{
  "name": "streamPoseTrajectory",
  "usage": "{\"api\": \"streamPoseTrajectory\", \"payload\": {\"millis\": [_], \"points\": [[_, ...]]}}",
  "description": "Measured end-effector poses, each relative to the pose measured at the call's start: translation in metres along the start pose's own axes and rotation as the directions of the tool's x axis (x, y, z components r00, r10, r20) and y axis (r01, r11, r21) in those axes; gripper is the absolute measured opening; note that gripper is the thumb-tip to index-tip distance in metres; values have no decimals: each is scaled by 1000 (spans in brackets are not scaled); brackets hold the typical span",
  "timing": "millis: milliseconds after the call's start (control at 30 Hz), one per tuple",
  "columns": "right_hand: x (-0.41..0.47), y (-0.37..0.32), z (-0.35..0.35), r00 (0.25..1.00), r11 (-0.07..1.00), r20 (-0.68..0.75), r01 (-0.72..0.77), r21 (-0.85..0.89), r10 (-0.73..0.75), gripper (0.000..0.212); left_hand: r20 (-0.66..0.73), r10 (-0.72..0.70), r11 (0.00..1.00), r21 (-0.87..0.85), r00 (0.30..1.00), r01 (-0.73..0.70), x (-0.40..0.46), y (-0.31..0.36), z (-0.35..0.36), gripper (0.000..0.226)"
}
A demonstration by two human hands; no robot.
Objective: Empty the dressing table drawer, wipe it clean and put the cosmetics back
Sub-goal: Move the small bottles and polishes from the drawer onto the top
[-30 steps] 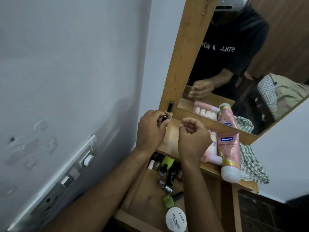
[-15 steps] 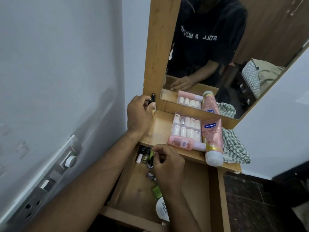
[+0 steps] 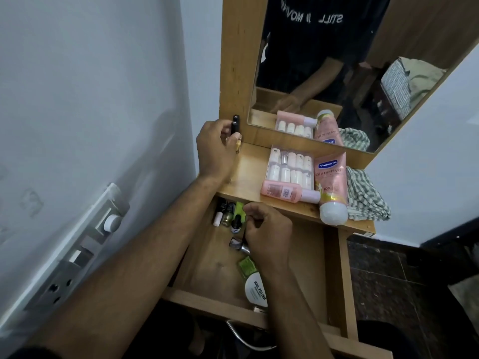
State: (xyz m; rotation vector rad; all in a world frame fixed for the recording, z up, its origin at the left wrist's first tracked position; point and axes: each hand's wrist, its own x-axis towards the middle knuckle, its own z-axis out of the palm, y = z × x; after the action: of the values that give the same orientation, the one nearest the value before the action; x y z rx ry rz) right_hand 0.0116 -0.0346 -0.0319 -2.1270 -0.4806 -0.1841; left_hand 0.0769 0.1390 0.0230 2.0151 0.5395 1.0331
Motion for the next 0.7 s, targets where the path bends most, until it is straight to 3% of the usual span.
{"api": "streamPoseTrajectory", "payload": {"millis": [133,233,333,433,700], "points": [[1,4,-11,991,995,98,-83,-50,88,26,-8,19,1000,-7,1000,-19,-15,6,-12,34],[2,16,-30,964,976,197,-149,-161,180,23,43,113,994,-2,993,-113,-46,13,-31,29],[-3,28,-42,919,935,282,-191,-299,277,19,242,161,985,28,957,-172,-86,12,-47,21],[-10,30,-49,852,901,388,-196,-387,352,11,456,178,971,59,872,-230,-112,6,-52,19],[-25,38,-53,792,877,444,-224,-425,418,16,605,138,944,159,784,-289,-140,1,-60,15]]}}
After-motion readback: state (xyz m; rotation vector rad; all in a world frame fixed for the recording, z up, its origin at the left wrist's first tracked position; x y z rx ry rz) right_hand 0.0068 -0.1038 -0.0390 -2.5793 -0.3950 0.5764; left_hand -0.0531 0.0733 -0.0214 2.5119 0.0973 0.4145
